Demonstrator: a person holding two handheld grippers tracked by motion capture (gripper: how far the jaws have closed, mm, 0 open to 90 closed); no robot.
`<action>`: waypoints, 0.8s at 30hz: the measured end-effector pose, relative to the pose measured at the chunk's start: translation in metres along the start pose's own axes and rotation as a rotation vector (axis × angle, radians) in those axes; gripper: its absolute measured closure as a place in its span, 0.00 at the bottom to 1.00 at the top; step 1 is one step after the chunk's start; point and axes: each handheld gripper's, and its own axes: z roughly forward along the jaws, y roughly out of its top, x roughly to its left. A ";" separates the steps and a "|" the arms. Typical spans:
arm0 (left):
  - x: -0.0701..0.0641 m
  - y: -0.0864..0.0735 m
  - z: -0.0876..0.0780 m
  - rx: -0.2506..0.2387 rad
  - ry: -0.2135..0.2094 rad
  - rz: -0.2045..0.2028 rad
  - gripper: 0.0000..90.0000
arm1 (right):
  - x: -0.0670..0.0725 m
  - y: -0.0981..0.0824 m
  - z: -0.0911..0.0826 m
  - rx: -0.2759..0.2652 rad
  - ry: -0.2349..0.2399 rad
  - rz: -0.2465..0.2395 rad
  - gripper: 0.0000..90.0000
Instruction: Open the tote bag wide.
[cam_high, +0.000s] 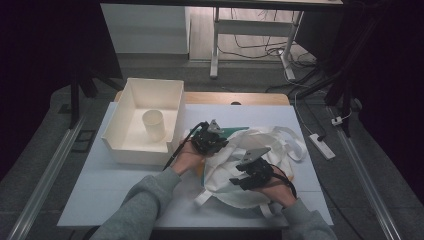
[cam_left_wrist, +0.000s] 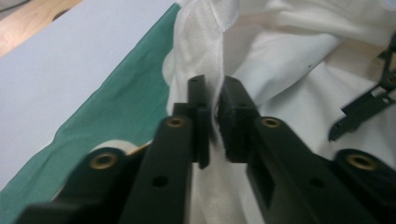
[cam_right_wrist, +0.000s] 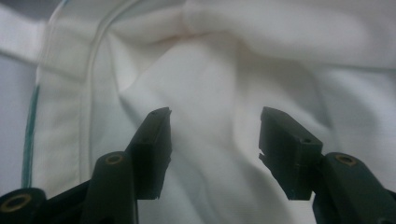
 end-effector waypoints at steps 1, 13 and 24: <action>0.002 -0.001 0.000 0.002 -0.002 -0.005 0.94 | 0.001 -0.001 0.002 0.014 0.013 -0.008 0.47; 0.008 -0.004 -0.003 0.003 0.045 -0.022 0.97 | 0.010 -0.006 0.022 0.073 -0.025 -0.052 0.87; 0.007 -0.008 -0.006 0.011 0.081 -0.019 0.97 | 0.019 -0.008 0.010 0.007 -0.008 -0.086 0.96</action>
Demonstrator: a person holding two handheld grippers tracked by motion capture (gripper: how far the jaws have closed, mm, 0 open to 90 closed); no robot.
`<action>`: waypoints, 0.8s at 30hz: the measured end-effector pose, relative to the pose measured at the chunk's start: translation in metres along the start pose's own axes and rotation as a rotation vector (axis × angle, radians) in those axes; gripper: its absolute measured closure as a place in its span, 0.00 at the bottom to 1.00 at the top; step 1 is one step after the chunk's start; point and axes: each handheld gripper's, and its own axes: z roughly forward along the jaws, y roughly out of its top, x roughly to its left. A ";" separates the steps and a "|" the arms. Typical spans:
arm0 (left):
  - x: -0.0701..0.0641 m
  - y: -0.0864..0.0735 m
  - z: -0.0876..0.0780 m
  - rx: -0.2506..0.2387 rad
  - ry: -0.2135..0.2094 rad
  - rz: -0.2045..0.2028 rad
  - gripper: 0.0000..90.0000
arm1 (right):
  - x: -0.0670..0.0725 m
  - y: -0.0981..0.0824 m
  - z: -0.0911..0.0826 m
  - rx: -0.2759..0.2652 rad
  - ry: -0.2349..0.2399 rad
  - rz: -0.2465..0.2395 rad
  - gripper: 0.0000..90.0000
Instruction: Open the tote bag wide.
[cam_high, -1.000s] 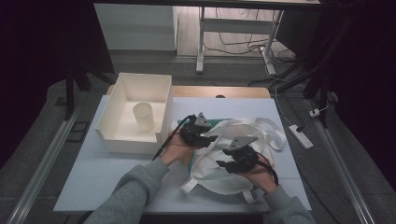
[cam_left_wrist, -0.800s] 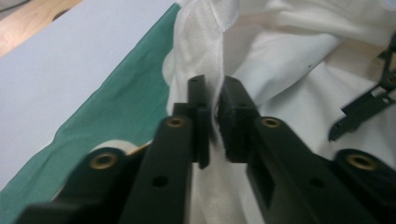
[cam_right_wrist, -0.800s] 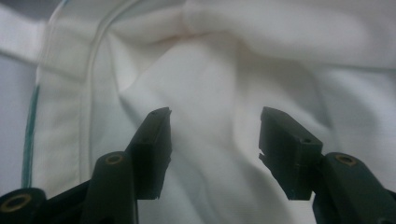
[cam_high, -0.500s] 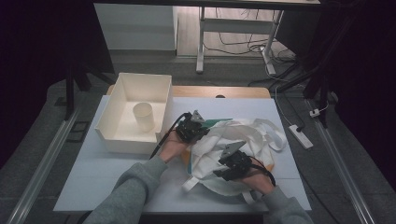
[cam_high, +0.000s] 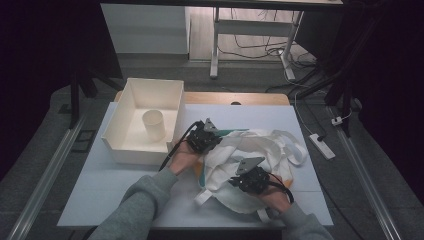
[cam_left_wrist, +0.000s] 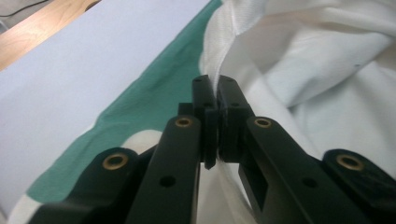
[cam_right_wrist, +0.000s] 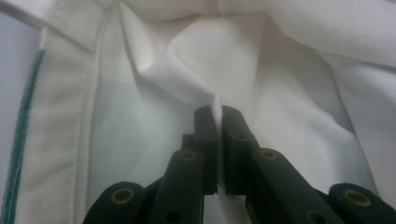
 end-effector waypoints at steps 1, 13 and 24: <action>0.001 -0.001 0.000 0.003 -0.001 -0.003 0.97 | 0.002 0.000 -0.002 -0.009 0.008 -0.004 0.96; -0.017 -0.004 -0.010 0.059 0.003 0.039 0.96 | 0.016 -0.029 -0.033 -0.063 0.107 0.041 0.96; -0.014 -0.013 -0.005 0.069 -0.054 -0.015 0.88 | 0.016 -0.029 -0.025 -0.004 0.087 -0.003 0.96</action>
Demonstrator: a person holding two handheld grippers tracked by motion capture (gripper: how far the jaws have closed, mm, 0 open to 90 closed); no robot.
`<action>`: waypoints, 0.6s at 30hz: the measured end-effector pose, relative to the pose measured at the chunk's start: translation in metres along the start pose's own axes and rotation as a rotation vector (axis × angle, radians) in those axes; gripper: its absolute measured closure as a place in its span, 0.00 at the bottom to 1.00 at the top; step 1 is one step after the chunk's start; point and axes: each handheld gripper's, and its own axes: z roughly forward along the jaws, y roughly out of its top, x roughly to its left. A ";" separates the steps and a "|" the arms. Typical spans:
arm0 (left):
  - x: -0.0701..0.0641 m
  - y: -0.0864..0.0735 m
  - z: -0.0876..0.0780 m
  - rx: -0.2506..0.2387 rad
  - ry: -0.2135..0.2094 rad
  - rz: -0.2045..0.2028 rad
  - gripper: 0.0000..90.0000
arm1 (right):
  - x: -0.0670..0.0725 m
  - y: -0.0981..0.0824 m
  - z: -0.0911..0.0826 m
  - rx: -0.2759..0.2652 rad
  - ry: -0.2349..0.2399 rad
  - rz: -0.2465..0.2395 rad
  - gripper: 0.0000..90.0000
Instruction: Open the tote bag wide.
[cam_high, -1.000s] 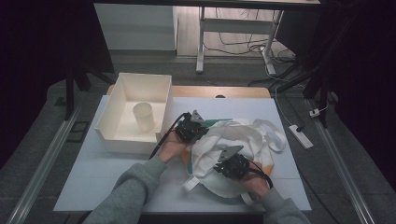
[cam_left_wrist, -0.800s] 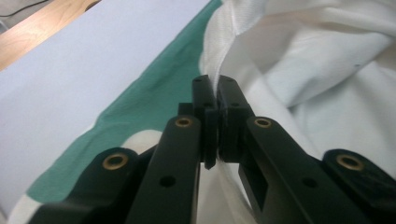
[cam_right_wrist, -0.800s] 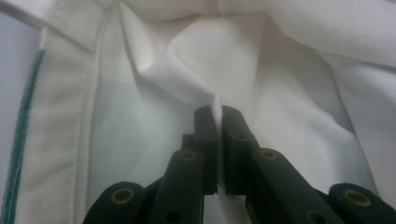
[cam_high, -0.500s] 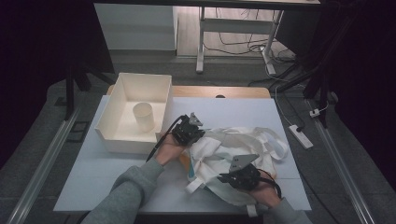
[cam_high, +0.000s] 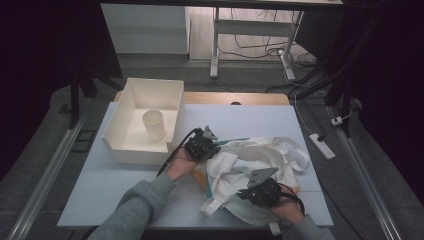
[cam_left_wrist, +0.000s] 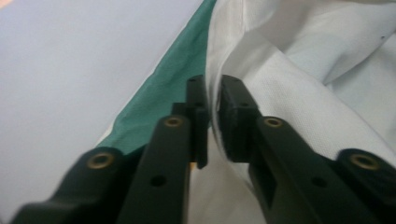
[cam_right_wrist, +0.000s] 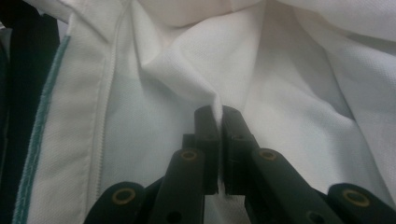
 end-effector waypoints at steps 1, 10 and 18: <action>0.000 0.000 0.000 -0.004 -0.005 -0.004 0.86 | 0.000 0.000 0.000 0.003 -0.003 -0.003 0.96; -0.008 0.010 -0.042 -0.158 -0.066 0.000 0.55 | -0.002 -0.001 0.001 -0.003 -0.007 0.005 0.96; -0.040 0.024 -0.033 -0.095 -0.149 0.113 0.50 | -0.003 -0.001 0.003 -0.001 -0.010 0.015 0.96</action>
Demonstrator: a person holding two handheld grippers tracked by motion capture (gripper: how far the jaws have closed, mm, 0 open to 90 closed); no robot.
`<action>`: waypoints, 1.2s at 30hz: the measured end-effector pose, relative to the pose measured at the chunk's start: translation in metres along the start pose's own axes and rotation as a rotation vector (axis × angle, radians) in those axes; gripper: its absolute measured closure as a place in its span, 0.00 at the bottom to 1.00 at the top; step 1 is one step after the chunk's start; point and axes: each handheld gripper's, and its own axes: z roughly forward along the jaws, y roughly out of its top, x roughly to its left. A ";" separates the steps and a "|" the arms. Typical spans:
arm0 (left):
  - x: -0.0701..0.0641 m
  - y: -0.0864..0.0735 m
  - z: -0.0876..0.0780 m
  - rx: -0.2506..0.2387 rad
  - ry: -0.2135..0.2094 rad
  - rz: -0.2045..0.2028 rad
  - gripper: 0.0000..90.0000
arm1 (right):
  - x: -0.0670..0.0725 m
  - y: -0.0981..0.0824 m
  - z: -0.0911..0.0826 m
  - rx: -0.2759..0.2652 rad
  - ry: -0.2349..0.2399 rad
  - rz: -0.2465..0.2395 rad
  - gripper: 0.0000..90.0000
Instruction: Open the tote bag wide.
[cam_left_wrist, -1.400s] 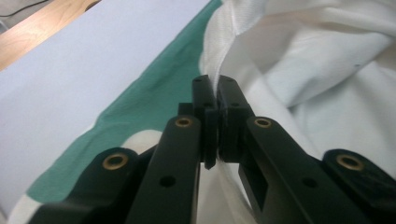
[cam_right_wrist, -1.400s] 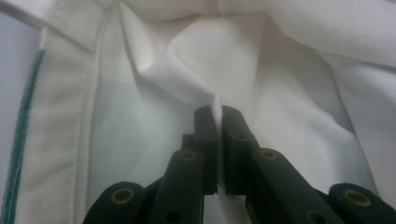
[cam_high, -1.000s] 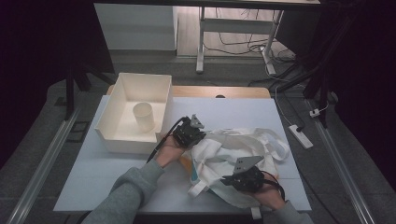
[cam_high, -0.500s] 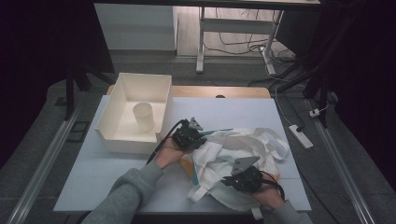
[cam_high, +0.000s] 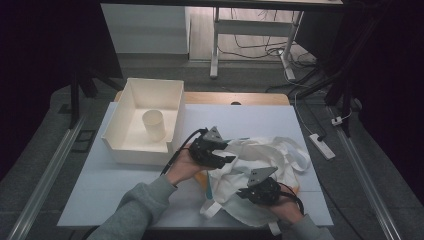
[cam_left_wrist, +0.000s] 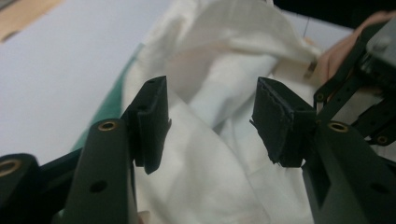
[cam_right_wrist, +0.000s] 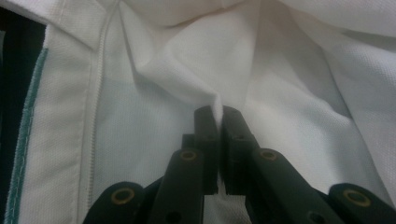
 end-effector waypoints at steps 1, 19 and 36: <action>-0.001 0.001 0.004 0.014 0.000 0.006 0.50 | 0.000 0.000 0.000 0.001 0.001 0.000 0.96; -0.004 -0.006 0.070 0.221 0.051 0.082 0.45 | 0.001 0.000 0.003 0.005 -0.005 0.004 0.96; -0.002 -0.015 0.086 0.214 0.082 0.143 0.87 | 0.007 0.005 0.002 -0.001 -0.050 -0.032 0.96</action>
